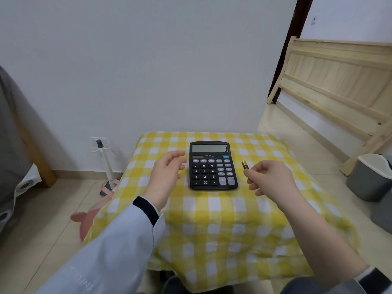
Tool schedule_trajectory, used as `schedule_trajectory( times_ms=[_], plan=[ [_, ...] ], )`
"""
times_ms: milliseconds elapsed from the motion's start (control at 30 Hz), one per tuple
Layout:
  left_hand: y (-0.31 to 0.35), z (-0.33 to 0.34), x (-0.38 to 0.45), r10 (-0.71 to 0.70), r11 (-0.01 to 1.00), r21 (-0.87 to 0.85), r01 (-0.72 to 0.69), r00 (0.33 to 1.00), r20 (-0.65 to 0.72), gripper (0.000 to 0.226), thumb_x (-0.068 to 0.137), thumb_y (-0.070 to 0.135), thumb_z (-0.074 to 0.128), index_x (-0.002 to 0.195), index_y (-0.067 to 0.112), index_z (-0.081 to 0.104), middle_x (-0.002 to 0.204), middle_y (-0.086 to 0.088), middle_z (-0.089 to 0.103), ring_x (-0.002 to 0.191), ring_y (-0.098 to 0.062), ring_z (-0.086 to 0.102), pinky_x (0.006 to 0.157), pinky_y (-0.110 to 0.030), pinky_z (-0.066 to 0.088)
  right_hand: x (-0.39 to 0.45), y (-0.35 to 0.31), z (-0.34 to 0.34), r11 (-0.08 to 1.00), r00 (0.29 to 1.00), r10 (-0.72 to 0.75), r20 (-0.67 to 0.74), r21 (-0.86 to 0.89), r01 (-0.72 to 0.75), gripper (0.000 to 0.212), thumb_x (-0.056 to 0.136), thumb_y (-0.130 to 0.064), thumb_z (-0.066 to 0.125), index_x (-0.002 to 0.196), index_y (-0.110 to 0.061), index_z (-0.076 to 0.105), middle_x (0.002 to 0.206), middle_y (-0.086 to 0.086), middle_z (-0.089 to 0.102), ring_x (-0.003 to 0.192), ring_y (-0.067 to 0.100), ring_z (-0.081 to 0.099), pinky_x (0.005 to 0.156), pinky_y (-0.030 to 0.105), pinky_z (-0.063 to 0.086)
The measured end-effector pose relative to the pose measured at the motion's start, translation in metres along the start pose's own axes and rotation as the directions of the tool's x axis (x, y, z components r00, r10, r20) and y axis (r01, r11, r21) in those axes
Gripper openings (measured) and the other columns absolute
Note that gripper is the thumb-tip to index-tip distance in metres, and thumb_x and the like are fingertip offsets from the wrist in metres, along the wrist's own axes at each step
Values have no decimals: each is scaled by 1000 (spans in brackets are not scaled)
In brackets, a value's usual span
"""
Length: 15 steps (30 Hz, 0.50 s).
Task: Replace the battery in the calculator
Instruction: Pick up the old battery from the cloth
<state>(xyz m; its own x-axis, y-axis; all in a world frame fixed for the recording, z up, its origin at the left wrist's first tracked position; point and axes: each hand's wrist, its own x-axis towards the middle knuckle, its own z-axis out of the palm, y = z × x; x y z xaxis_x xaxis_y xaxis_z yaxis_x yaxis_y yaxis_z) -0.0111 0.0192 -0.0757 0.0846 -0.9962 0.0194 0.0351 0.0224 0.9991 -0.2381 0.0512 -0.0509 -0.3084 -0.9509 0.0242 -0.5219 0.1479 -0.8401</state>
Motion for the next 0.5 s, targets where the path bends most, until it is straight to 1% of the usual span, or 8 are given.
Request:
schedule_trajectory(
  times_ms=[100,200,333,500],
  plan=[
    [13,-6,-17,7,1000,28,-8,998,60,23,92,14,48,89,26,68,81,7,71,76,-12,62,70,-27,46,-17,-7,-6,993,997,-33,66,115,25,10,79,-13,67,73,-6,65,62,6,70,48,11,64,43,23,49],
    [17,-13,-35,21,998,57,-28,994,110,28,93,13,46,85,23,71,67,11,72,64,-8,63,65,-25,47,-36,-10,-11,979,988,-71,135,200,43,11,78,-12,70,73,-3,66,57,4,69,47,11,64,42,21,49],
    [12,-23,-62,21,998,63,-30,990,138,30,94,13,46,81,23,71,65,11,72,58,-5,64,64,-25,47,-66,-7,-11,967,967,-118,226,247,61,12,78,-11,71,68,-5,66,51,0,67,46,11,63,42,19,48],
    [-6,-29,-101,-13,999,50,6,991,132,32,94,12,47,77,22,72,64,8,72,55,-5,63,62,-25,46,-99,7,-1,965,952,-122,282,260,47,9,77,-8,72,70,-3,67,52,1,66,45,10,60,41,19,49]
  ],
)
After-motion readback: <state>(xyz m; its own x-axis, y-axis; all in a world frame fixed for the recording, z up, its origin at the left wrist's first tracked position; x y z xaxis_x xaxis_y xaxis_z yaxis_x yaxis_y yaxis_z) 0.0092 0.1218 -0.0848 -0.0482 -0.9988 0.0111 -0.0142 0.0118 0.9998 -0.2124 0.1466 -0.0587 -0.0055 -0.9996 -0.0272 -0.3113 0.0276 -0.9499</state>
